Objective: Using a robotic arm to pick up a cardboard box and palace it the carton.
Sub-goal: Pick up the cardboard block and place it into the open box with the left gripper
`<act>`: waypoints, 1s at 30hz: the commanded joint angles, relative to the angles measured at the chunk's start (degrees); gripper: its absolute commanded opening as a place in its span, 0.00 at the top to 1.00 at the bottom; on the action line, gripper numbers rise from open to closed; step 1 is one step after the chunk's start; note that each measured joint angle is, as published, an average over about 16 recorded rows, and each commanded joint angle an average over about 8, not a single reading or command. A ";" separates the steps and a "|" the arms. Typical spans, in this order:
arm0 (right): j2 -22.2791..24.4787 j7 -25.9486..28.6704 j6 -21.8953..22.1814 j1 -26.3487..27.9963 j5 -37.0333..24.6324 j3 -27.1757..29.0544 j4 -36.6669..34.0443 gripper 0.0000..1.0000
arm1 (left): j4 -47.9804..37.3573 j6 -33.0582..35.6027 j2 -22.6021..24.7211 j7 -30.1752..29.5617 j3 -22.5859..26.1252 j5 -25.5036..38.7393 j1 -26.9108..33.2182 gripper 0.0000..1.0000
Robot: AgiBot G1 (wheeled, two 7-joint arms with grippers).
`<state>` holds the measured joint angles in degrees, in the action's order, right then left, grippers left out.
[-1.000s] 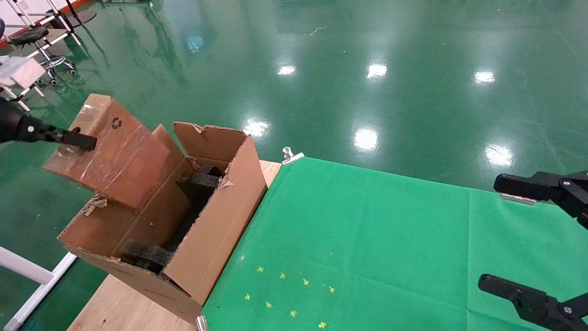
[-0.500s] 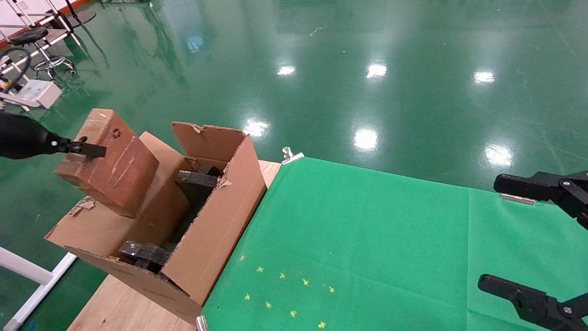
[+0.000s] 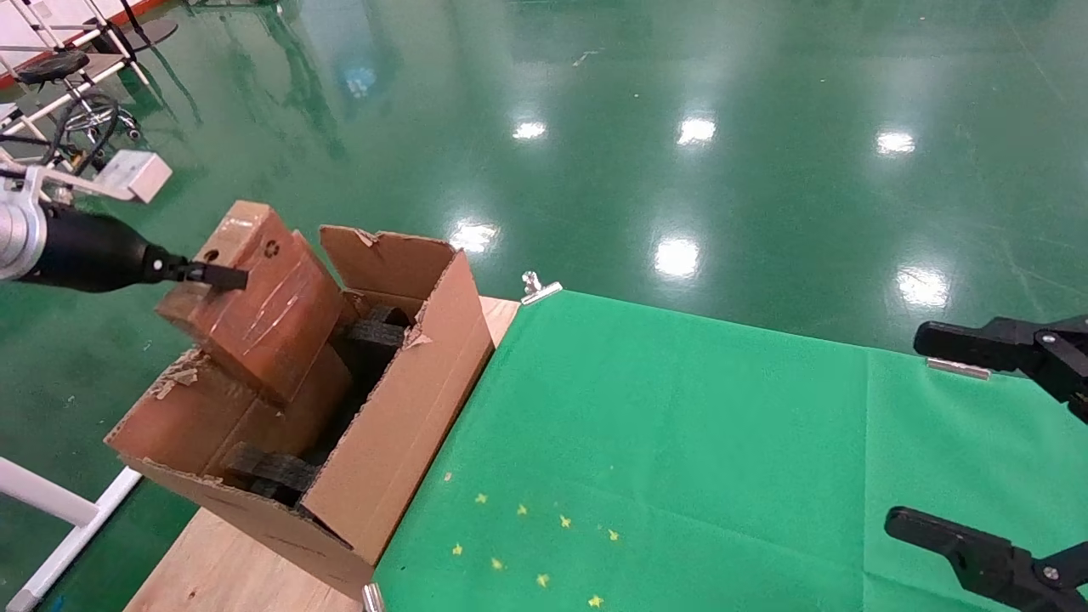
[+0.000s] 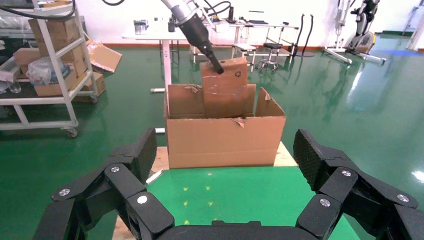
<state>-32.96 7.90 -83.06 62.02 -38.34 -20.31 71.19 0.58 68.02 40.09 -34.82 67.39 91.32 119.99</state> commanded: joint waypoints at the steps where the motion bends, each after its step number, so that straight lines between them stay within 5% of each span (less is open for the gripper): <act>1: 0.00 0.00 0.00 0.00 0.00 0.00 0.00 0.00 | -0.22 -0.02 0.14 0.08 0.15 0.21 -0.35 1.00; 30: 0.00 0.00 0.00 0.00 0.00 -0.01 0.00 0.00 | -1.54 -7.18 1.89 -2.15 -1.40 -1.89 -12.55 1.00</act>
<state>-32.96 7.90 -83.06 62.02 -38.33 -20.31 71.19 -0.98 60.81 42.01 -36.99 66.00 89.43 107.37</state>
